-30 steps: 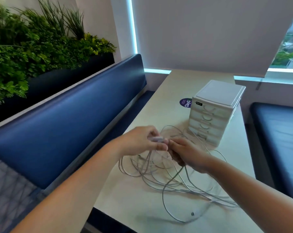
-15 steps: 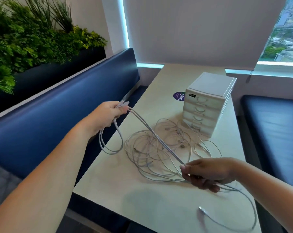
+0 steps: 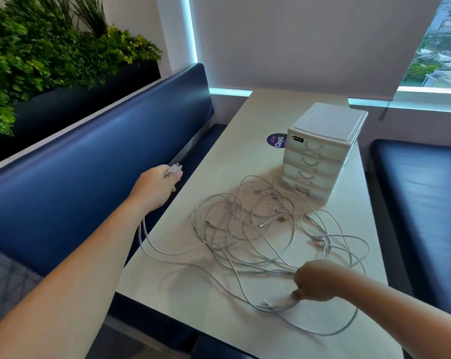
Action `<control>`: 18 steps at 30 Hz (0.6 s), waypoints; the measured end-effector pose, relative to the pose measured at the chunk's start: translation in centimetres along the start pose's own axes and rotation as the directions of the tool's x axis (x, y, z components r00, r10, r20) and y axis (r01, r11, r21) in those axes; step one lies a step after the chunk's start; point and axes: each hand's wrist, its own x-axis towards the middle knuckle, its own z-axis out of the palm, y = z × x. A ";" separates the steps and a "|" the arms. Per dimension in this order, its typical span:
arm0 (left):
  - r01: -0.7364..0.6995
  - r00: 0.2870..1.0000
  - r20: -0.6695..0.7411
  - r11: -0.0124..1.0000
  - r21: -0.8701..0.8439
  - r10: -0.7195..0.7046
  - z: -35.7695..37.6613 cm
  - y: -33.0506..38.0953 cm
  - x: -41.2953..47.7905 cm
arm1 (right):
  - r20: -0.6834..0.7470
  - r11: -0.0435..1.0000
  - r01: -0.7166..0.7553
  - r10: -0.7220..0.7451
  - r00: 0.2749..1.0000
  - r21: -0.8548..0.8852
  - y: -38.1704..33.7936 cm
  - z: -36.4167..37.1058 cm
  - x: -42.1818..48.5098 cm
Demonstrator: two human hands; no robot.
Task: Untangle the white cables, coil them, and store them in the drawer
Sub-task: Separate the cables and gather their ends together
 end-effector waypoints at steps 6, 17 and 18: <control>0.003 0.999 -0.042 1.000 -0.001 -0.003 -0.1 -0.2 0.4 | -0.124 0.997 0.047 -0.055 0.991 -0.068 0.2 1.2 2.0; 0.043 0.999 -0.024 0.999 0.024 -0.042 -0.1 -1.8 0.9 | -0.557 0.946 0.249 -0.096 0.825 0.206 -2.2 -3.5 7.1; 0.046 0.999 -0.021 0.999 0.012 -0.046 -0.1 -2.0 1.0 | -0.566 0.940 0.265 -0.100 0.818 0.216 -2.8 -3.9 7.8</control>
